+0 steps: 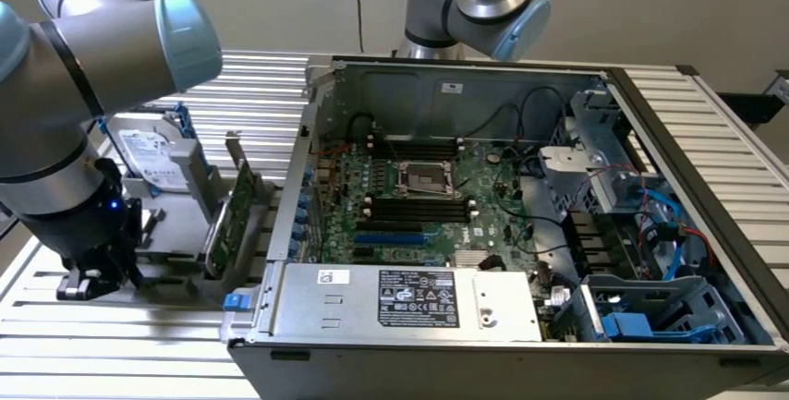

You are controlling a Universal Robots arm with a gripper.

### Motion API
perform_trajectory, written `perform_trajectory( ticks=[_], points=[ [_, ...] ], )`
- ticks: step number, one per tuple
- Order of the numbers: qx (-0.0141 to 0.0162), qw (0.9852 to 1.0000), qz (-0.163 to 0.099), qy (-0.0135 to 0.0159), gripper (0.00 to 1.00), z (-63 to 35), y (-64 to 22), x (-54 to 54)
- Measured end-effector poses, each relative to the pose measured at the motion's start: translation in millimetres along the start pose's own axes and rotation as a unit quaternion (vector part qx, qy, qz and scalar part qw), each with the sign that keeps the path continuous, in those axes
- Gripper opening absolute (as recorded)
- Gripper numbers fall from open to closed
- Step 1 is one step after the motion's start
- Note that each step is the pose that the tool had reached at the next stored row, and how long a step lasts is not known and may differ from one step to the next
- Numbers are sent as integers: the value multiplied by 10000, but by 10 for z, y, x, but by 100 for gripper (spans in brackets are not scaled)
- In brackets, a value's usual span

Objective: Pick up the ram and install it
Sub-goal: 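Pick up the ram and move it above insertion slot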

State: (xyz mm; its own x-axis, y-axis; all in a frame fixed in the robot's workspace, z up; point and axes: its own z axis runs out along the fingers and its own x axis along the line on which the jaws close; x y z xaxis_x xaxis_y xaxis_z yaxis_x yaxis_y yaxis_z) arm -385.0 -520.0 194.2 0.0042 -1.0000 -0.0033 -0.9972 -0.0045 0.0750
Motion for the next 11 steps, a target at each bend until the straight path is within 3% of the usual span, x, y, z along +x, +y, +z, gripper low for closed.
perform_trajectory(
  ticks=[6,11],
  points=[
    [28,10000,0,0,14,-27,3,0],
    [28,10000,0,-4,14,-232,19,-2]
  ],
)
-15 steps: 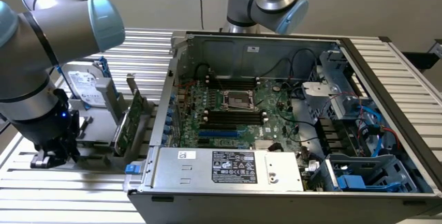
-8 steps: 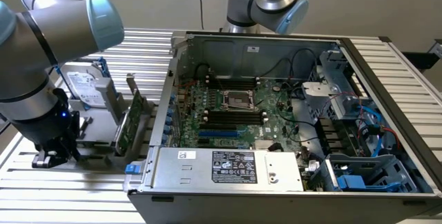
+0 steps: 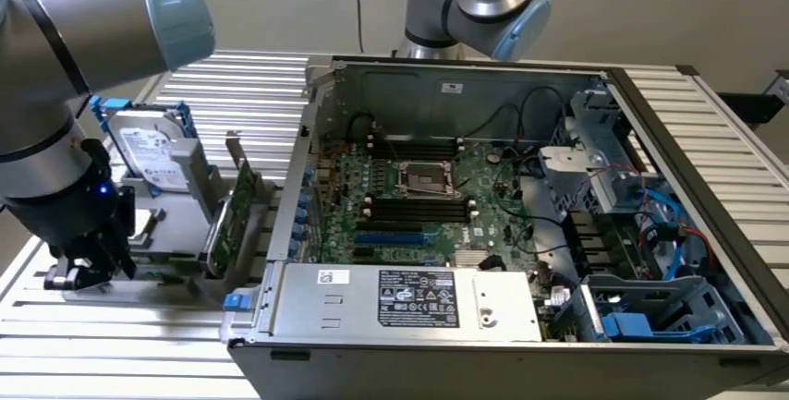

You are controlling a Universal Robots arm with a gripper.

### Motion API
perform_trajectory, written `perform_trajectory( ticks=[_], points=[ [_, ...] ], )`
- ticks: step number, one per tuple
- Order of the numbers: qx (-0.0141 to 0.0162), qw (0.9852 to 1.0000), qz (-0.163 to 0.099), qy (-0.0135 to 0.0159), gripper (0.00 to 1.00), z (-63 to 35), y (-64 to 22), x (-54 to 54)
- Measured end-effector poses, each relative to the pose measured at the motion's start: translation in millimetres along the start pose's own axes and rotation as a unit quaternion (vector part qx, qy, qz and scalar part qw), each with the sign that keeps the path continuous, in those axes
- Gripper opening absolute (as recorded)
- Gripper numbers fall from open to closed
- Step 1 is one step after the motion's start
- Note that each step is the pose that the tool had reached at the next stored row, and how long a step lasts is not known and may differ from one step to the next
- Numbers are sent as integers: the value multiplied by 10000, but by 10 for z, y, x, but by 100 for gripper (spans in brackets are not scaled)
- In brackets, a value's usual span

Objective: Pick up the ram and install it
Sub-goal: 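Pick up the ram and move it above insertion slot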

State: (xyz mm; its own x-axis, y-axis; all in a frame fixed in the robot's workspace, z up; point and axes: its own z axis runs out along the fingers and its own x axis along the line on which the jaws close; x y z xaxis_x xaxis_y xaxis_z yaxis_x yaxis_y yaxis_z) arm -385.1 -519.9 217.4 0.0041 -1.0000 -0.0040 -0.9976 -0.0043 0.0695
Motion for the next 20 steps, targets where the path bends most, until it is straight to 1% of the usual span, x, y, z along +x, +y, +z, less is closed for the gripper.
perform_trajectory(
  ticks=[7,11,15,20],
  points=[
    [0,10000,-2,1,14,-318,20,-2],
    [0,10000,-3,1,14,-500,6,-5],
    [0,10000,-2,0,14,-687,-65,-30],
    [0,10000,-2,1,14,-926,-191,-70]
  ],
)
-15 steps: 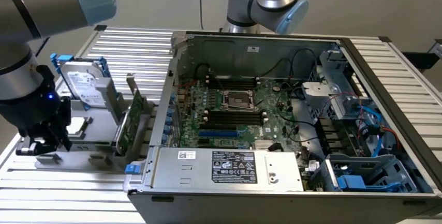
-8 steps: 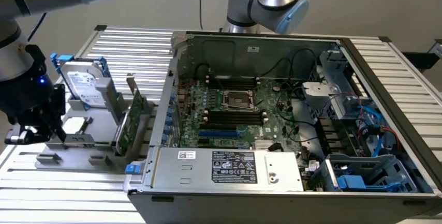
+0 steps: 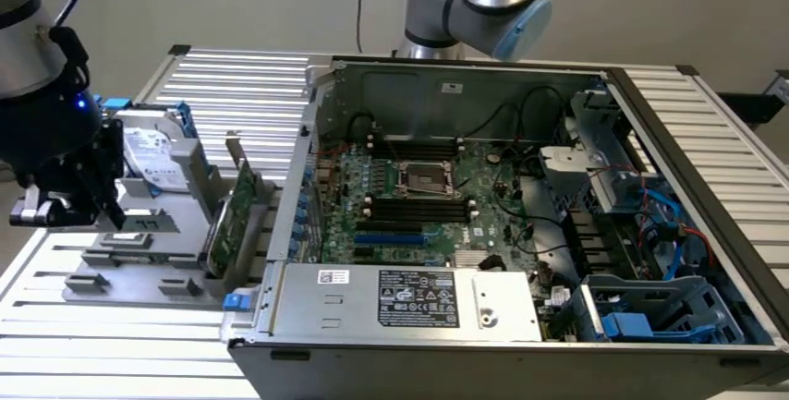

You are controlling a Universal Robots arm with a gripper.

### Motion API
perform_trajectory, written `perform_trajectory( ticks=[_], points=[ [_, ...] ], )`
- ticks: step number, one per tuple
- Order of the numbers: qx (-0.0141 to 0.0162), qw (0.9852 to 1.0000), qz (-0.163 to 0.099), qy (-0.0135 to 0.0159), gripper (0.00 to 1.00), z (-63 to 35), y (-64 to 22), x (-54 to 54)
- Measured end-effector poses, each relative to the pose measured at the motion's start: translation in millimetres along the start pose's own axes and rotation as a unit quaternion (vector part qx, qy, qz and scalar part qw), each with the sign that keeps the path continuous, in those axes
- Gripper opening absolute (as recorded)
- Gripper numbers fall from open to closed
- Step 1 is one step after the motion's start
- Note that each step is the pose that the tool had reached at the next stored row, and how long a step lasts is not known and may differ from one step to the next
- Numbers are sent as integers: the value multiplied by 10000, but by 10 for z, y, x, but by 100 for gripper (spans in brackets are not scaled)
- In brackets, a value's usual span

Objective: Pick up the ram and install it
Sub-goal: 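Pick up the ram and move it above insertion slot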

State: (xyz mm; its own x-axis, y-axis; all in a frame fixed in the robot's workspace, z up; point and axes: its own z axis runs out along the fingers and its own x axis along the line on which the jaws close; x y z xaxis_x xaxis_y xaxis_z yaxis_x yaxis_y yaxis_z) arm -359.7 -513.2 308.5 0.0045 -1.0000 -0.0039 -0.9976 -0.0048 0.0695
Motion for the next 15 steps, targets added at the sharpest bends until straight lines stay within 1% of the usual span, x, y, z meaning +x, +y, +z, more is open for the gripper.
perform_trajectory(
  ticks=[3,8,12,15],
  points=[
    [1,10000,0,-1,14,-140,-83,-23],
    [-1,10000,1,1,14,-384,-244,-60],
    [0,10000,0,0,14,-558,-368,-88],
    [0,10000,0,0,14,-669,-463,-108]
  ],
)
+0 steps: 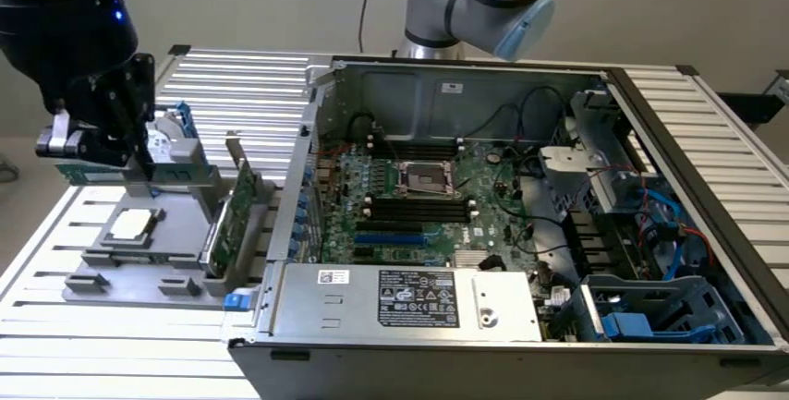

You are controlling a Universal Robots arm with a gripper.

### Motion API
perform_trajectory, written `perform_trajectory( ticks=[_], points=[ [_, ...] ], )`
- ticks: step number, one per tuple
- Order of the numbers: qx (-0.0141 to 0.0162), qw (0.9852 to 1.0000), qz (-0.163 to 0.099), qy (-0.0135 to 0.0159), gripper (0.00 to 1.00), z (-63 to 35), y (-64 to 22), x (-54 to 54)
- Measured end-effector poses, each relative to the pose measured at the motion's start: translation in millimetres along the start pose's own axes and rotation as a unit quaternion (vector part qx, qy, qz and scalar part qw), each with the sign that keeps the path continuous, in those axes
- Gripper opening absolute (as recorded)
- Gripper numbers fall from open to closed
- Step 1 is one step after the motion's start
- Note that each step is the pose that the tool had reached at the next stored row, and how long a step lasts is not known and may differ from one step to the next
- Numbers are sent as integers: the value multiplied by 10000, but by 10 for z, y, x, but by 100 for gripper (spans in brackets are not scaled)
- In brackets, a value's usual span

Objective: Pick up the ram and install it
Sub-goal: 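Pick up the ram and move it above insertion slot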

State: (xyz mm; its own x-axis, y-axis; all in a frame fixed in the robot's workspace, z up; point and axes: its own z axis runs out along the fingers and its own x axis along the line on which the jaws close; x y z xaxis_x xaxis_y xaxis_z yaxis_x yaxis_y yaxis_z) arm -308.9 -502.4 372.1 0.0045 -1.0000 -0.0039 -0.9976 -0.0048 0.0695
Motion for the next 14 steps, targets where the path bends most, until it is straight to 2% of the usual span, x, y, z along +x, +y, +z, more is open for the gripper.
perform_trajectory(
  ticks=[6,14],
  points=[
    [0,10000,0,0,14,-169,-196,-38],
    [0,10000,0,0,14,-273,-491,-83]
  ],
)
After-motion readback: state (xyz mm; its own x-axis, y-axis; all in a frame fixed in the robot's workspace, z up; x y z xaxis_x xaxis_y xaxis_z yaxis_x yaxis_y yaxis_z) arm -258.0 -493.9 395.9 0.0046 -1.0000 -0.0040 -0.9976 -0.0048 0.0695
